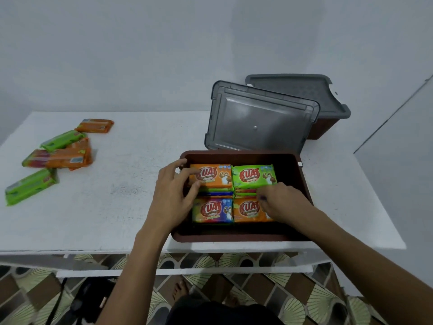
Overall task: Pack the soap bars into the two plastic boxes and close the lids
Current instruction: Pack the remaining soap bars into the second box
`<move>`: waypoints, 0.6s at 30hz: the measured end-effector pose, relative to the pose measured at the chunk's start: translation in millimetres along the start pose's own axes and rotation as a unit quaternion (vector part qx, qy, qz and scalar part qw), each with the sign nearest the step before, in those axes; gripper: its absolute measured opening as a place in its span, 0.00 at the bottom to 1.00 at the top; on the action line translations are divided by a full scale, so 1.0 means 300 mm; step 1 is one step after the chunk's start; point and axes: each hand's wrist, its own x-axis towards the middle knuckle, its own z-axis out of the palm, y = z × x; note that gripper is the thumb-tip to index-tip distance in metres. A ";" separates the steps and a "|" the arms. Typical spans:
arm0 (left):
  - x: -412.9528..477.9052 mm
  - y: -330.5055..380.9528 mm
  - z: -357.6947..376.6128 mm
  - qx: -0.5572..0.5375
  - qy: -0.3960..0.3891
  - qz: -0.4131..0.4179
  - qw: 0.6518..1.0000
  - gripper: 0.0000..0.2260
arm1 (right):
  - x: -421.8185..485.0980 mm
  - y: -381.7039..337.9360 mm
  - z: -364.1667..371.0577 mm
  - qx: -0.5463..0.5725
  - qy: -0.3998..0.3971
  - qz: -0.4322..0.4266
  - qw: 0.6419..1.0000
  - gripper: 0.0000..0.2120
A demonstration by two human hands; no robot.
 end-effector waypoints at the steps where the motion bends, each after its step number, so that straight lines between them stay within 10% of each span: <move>1: 0.001 -0.008 -0.005 -0.015 -0.001 0.002 1.000 0.14 | 0.005 -0.019 -0.028 -0.009 0.020 -0.010 1.000 0.12; 10: 0.066 -0.265 -0.143 -0.082 0.021 -0.037 0.996 0.12 | 0.335 -0.340 -0.212 0.194 0.186 -0.197 0.943 0.12; 18: 0.173 -0.743 -0.362 0.059 0.028 -0.104 0.992 0.12 | 0.827 -0.801 -0.205 0.180 0.127 -0.268 0.938 0.18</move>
